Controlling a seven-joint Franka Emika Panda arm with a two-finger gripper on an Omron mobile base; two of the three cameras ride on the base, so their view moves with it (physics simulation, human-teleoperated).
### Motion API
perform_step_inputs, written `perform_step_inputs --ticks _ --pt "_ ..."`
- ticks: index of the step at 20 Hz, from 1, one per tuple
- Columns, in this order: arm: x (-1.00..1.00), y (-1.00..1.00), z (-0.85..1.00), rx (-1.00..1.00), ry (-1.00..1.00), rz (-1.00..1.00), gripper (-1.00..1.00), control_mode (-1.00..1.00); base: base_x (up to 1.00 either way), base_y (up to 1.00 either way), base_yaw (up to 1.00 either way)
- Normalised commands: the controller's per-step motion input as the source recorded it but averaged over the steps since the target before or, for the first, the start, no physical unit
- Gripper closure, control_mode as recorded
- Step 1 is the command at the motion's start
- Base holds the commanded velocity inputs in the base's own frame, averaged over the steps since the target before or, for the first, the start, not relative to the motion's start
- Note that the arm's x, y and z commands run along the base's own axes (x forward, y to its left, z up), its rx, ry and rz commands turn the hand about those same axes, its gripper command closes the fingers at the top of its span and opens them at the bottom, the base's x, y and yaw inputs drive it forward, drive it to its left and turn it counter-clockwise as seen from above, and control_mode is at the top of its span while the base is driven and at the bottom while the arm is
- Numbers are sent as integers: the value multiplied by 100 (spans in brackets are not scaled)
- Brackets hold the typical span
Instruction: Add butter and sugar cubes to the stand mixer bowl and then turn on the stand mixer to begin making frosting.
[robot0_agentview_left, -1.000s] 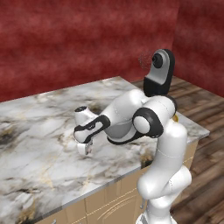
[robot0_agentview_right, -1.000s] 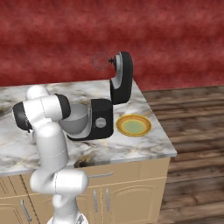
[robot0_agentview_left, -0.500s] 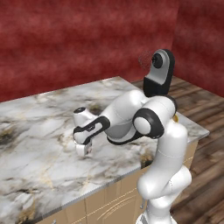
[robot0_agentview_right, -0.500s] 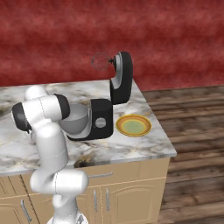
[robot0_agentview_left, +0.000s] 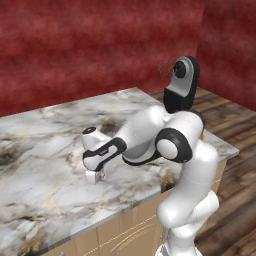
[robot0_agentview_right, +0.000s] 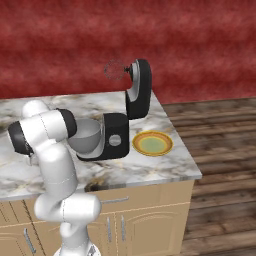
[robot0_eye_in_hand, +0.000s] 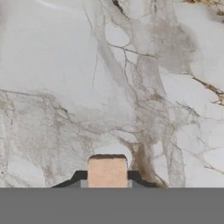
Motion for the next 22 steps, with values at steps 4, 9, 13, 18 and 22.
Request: perform_step_inputs --ticks 4,9,13,18,22 --pt "-57 -15 -14 0 -5 -2 100 -100 0 0 0" --pt "-27 -35 0 0 -17 -1 100 -100 0 0 0" --pt "-5 -58 28 0 -26 -2 100 -100 0 0 0" --pt "0 -46 71 7 -18 -2 100 -100 0 0 0" --pt "-7 -11 100 5 -5 0 100 -100 0 0 0"
